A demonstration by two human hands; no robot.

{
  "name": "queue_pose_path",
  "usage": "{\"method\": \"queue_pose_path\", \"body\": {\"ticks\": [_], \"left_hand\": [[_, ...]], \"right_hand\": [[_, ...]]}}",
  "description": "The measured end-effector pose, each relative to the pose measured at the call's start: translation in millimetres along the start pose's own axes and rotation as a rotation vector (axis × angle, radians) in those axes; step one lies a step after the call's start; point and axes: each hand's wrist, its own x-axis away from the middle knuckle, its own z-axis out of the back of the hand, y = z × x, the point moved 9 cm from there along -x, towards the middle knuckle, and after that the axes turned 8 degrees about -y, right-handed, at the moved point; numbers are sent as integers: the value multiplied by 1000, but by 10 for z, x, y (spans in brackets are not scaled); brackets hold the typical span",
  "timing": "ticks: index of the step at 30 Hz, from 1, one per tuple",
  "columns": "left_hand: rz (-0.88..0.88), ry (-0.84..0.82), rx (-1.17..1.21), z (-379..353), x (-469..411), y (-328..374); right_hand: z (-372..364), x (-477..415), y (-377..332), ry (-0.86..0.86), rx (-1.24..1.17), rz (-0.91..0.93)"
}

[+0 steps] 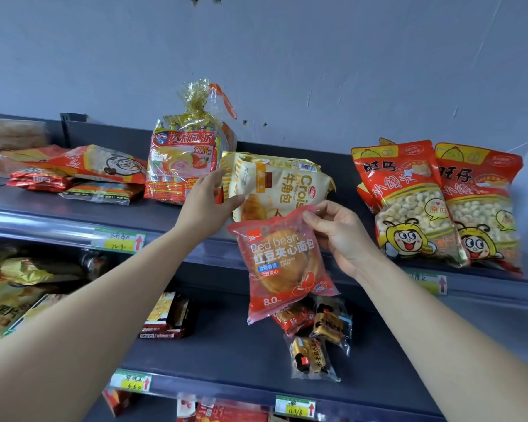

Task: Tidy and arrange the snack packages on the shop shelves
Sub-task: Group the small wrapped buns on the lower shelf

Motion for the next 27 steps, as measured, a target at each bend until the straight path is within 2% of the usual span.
{"method": "queue_pose_path", "body": {"ticks": [8,11,16,18,20,24,27], "left_hand": [[-25,153,51,158,552,-37],[-31,144,100,89,876,-124],[63,-92,181,-299,1299,-542],[134,-232,143,-482,1407,-782],[229,-295,145,-594,1508,-1029],[420,-389,291,-837,1693,-1361],[552,-588,437,-1159,1903,-1486]], "right_hand": [[-485,262,443,-239,9,-164],[-587,372,741,-243,25,-256],[-533,524,1084,-111,90,-328],[-457,603,1188,-19,108,-346],[-392,692,1266,54,136,-357],[-315,859,1430,167,121,-379],[-241,919,1553,261,125,-373]]}}
